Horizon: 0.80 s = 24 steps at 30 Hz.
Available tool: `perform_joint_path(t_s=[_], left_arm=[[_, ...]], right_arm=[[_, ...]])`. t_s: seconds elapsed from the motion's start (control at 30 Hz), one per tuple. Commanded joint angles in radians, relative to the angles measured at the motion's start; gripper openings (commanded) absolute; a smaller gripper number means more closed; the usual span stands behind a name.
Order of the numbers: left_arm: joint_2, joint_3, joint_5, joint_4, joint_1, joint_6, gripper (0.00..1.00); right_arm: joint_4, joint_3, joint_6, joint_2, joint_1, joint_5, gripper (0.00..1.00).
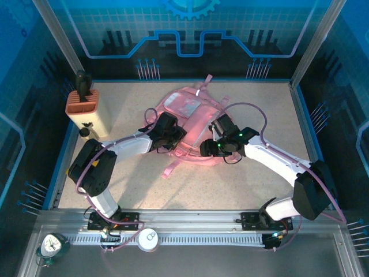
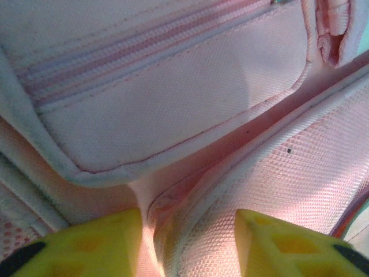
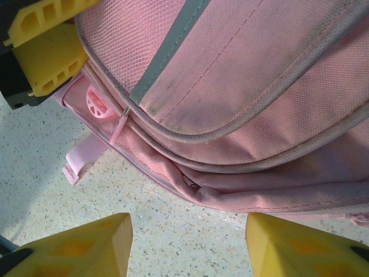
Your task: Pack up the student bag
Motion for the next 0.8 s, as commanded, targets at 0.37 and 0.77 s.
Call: perform_joint_path(t_s=[0.37, 0.77], left_arm=[[-0.048, 0.067, 0.028, -0.008, -0.037, -0.02, 0.02], [-0.053, 0.05, 0.035, 0.01, -0.041, -0.028, 0.0]], right_arm=[[0.007, 0.13, 0.241, 0.115, 0.205, 0.241, 0.56], [0.107, 0.142, 0.316, 0.211, 0.233, 0.308, 0.39]])
